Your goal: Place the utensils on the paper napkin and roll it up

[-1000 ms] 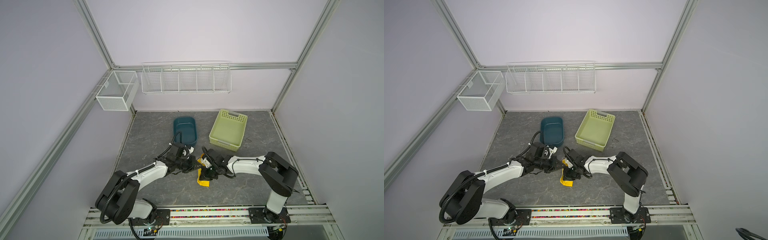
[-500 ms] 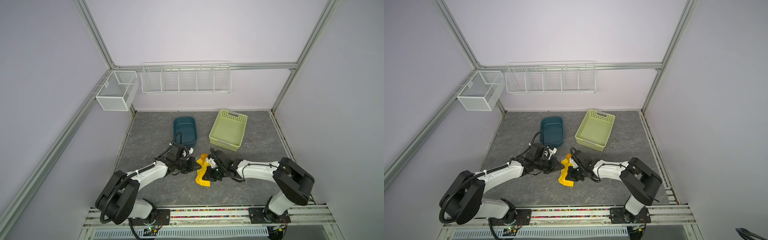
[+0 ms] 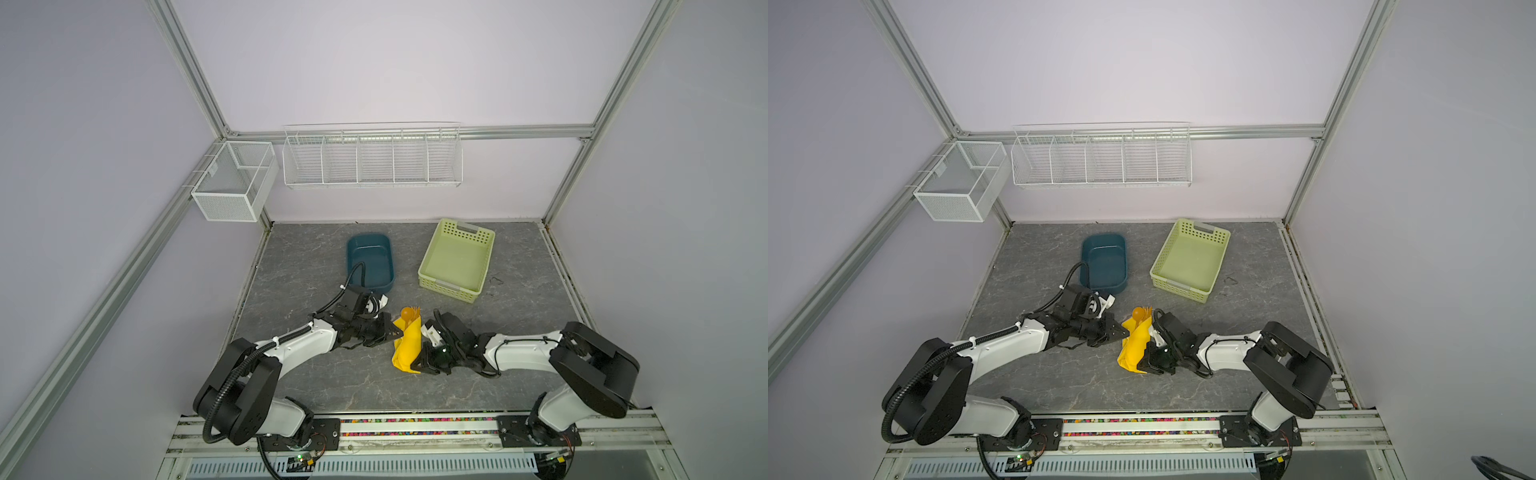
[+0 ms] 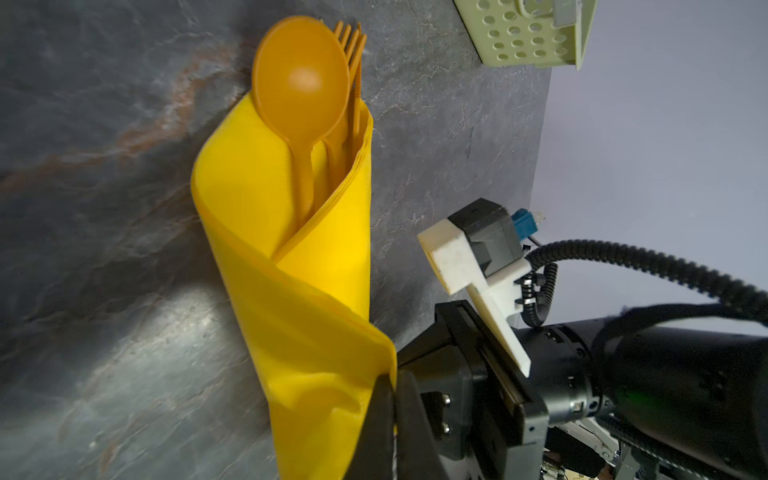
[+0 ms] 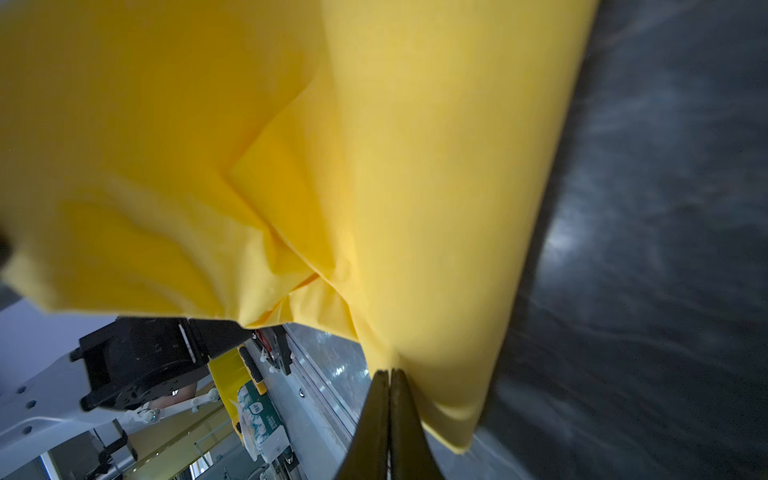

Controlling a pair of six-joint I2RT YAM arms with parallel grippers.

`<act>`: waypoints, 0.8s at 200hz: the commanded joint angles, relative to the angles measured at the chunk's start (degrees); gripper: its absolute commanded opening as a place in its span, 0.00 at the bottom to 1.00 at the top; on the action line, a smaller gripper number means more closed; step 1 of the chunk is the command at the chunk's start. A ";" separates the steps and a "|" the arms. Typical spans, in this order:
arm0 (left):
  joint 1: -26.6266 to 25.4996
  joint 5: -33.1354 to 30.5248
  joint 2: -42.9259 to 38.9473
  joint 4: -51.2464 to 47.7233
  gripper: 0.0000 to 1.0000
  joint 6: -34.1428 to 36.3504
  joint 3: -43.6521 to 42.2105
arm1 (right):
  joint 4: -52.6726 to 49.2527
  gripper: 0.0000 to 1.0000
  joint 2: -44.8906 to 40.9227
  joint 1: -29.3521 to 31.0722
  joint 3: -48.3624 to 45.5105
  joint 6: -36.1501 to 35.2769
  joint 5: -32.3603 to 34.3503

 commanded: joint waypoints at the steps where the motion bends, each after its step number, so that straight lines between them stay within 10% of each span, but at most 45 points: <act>1: -0.37 0.39 0.99 -0.98 0.00 0.95 1.84 | 0.69 0.07 -2.63 -0.20 -1.93 1.99 0.35; 160: -5.05 2.41 5.58 1.32 0.00 -2.48 6.84 | -5.58 0.07 -2.37 -0.54 -3.42 -1.40 3.46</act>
